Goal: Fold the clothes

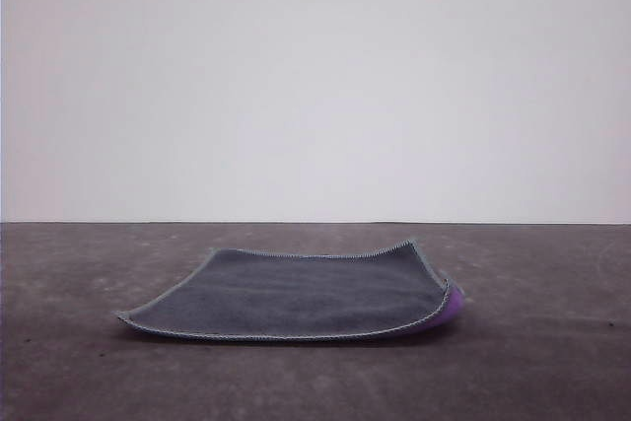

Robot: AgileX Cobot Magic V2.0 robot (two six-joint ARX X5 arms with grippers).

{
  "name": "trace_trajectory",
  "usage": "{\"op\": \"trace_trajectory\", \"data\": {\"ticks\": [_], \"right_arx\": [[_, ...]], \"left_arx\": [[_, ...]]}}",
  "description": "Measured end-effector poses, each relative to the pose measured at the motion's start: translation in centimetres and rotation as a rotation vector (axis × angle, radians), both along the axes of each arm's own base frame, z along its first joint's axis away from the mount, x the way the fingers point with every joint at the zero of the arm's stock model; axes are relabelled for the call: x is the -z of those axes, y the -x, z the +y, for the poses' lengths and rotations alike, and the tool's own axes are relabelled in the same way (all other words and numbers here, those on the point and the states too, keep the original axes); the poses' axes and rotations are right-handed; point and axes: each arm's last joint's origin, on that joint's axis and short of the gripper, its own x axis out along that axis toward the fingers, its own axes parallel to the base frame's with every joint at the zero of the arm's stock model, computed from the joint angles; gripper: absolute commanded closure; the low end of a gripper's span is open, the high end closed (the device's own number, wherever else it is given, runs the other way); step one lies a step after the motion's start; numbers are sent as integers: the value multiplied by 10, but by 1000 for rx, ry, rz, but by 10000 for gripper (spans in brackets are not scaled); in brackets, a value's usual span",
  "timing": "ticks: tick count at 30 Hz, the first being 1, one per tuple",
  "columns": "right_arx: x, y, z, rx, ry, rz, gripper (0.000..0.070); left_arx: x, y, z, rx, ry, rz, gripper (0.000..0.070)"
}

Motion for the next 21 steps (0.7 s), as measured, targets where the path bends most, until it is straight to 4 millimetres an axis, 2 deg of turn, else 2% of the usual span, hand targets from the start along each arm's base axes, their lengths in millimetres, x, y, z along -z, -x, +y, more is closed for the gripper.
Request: {"op": "trace_trajectory", "data": {"ticks": [5, 9, 12, 15, 18, 21], "right_arx": [[0, 0, 0, 12, -49, 1, 700], [-9, 0, 0, 9, -116, -54, 700], [-33, 3, 0, 8, -159, -125, 700], [-63, 5, 0, 5, -182, -161, 700], [-87, -1, 1, -10, -186, -100, 700], [-110, -15, 3, -53, -189, 7, 700]], "left_arx": [[0, -1, 0, 1, 8, -23, 690], [-16, -3, 1, -48, 52, -198, 689], [-36, -1, 2, -91, 78, -259, 689], [-53, -3, 2, -89, 85, -210, 690], [-74, -9, -1, -47, 83, -138, 690], [-105, -20, -4, 21, 89, -83, 690]]}}
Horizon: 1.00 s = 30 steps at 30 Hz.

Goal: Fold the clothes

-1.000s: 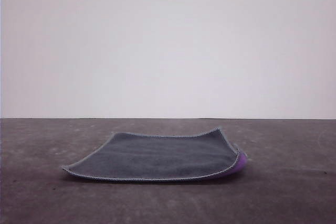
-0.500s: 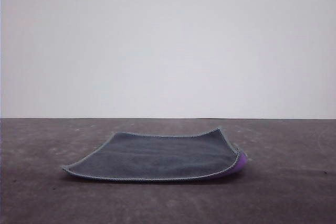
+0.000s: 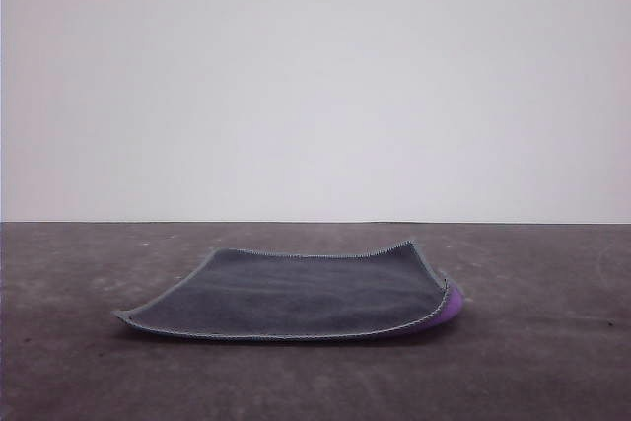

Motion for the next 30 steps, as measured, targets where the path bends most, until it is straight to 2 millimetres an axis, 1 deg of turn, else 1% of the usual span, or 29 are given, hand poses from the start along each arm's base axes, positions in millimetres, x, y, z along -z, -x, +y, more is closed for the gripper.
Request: {"op": "trace_trajectory", "data": {"ticks": [4, 7, 9, 11, 14, 16, 19, 21, 26, 28, 30], "right_arx": [[-32, -26, 4, -93, 31, 88, 700], [-48, -50, 7, -155, 60, 138, 700], [-52, -65, 9, -193, 62, 197, 700], [-53, -78, 10, -211, 63, 253, 700], [-52, -99, 13, -243, 54, 320, 700], [-47, -113, 16, -266, 49, 361, 700], [-33, -130, 20, -286, 45, 433, 700], [-22, -138, 23, -296, 43, 485, 700], [1, -154, 31, -322, 42, 585, 700], [10, -158, 34, -345, 36, 619, 698], [16, -161, 37, -376, 23, 643, 687]], "left_arx": [[-43, -20, -5, 102, 11, 63, 689], [-66, -41, -8, 152, 18, 97, 690], [-74, -57, -10, 185, 24, 123, 690], [-75, -72, -12, 214, 30, 162, 690], [-67, -97, -16, 263, 43, 242, 690], [-57, -115, -18, 292, 55, 309, 690], [-38, -139, -22, 328, 71, 404, 690], [-22, -153, -26, 352, 83, 473, 690], [19, -179, -35, 424, 118, 620, 689], [33, -185, -39, 459, 135, 672, 689], [42, -188, -43, 483, 146, 706, 689]]}}
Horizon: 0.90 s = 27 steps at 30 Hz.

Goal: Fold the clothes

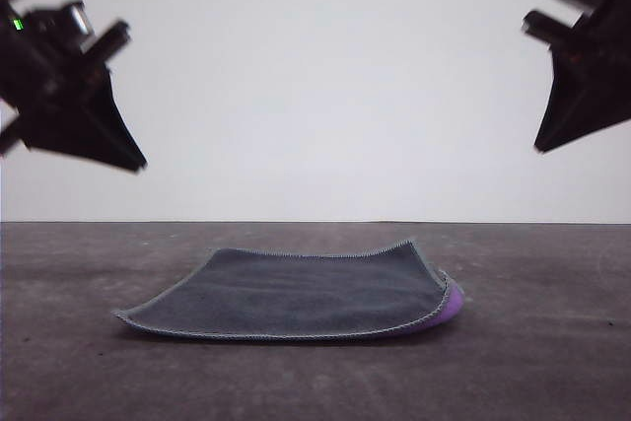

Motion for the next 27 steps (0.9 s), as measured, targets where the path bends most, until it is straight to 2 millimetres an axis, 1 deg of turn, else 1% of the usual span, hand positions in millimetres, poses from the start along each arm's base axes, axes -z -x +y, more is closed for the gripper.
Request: {"op": "trace_trajectory", "data": {"ticks": [3, 4, 5, 6, 7, 8, 9, 10, 11, 12, 13, 23, 27], "right_arx": [[4, -2, 3, -18, -10, 17, 677], [4, -2, 3, -22, -12, 19, 652], [5, -2, 4, -28, -16, 21, 607], [5, -2, 5, -33, -19, 19, 529], [4, -2, 5, -36, -20, 17, 442], [4, -2, 5, -37, -20, 14, 347], [4, -2, 5, -37, -20, 14, 264], [4, -2, 5, -37, -20, 13, 213], [4, -2, 5, -37, -20, 13, 191], [4, -2, 5, -37, -20, 13, 191], [4, -2, 5, -37, -20, 13, 191], [4, -3, 5, -37, -21, 6, 191], [10, -14, 10, -51, -40, -16, 192]], "left_arx": [[4, -1, -2, 12, 5, 13, 682], [4, -2, -3, 14, 7, 10, 676], [4, -2, -3, 16, 9, 5, 666], [3, -2, -3, 16, 10, 0, 650], [3, -3, -3, 16, 11, -4, 614], [3, -3, -3, 15, 12, -8, 555], [2, -3, -3, 13, 15, -11, 460], [2, -4, -3, 12, 17, -13, 372], [2, -4, -3, 12, 18, -14, 292], [2, -4, -3, 11, 19, -13, 240], [2, -4, -3, 10, 20, -12, 217], [1, -4, -3, 9, 23, -20, 224], [-2, -9, -6, 4, 41, -58, 224]]}}
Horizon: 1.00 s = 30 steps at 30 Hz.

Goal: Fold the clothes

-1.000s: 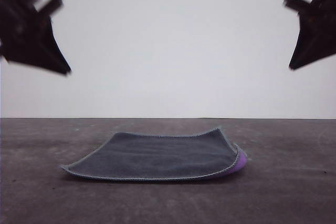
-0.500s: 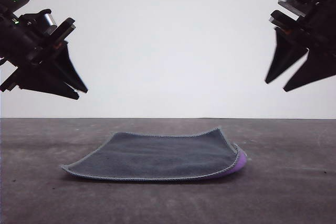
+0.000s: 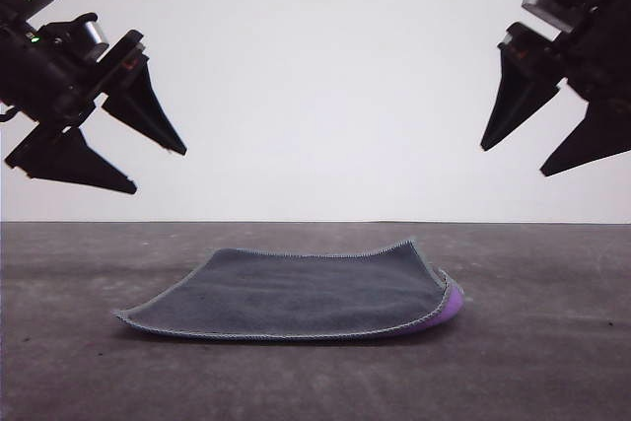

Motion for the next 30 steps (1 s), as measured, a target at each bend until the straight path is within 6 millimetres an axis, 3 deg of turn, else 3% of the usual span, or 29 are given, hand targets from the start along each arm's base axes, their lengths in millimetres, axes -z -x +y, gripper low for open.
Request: {"op": "trace_trajectory", "data": {"ticks": [19, 30], "right_arx": [[57, -78, 26, -62, -137, 121, 192], [79, -94, 32, -56, -156, 177, 192]], "left_arx": [[50, -75, -13, 0, 69, 181, 224], [71, -94, -29, 31, 76, 217, 224]]}}
